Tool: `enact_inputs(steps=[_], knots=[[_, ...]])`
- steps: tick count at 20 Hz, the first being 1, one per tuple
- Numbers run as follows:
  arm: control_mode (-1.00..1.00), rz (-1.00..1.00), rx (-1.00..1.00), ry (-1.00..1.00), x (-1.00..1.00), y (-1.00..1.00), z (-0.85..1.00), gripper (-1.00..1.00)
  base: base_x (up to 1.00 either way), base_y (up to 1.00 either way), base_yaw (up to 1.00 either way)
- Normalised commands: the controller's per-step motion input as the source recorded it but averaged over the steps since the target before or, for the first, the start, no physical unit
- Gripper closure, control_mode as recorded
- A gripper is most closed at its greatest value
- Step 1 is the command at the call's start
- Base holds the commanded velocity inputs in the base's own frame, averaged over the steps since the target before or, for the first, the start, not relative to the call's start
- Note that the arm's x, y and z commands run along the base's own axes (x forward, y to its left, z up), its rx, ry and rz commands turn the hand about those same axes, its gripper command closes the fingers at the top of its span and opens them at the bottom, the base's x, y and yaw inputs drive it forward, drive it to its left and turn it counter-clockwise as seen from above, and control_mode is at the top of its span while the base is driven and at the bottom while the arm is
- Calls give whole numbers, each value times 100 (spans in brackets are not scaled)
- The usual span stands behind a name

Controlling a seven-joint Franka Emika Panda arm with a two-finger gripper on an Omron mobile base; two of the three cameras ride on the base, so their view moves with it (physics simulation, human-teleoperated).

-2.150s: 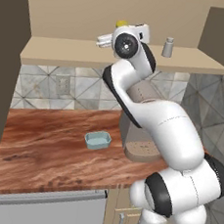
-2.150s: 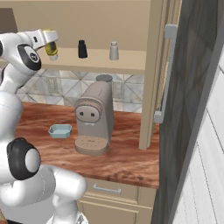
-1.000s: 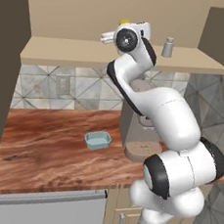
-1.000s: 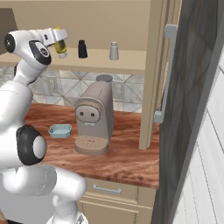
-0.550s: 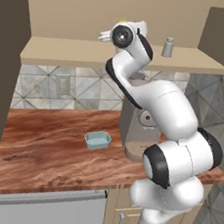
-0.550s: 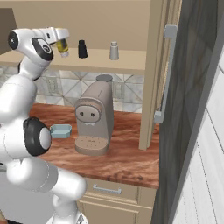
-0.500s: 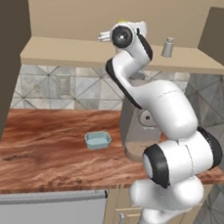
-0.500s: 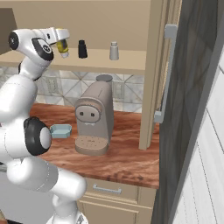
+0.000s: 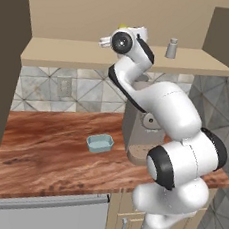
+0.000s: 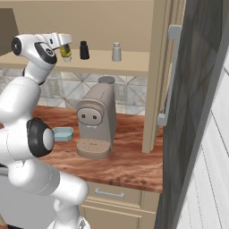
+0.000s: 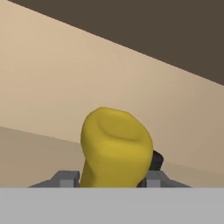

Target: There are various items on the counter. Only move the condiments/shakers into the cabinet.

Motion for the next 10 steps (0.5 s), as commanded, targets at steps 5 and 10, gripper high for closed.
enact_inputs(steps=[5, 10], knots=[[-100, 0, 0, 0, 12, 0, -30, 100, 0, 0, 0], [-100, 0, 0, 0, 18, 0, -20, 100, 0, 0, 0]])
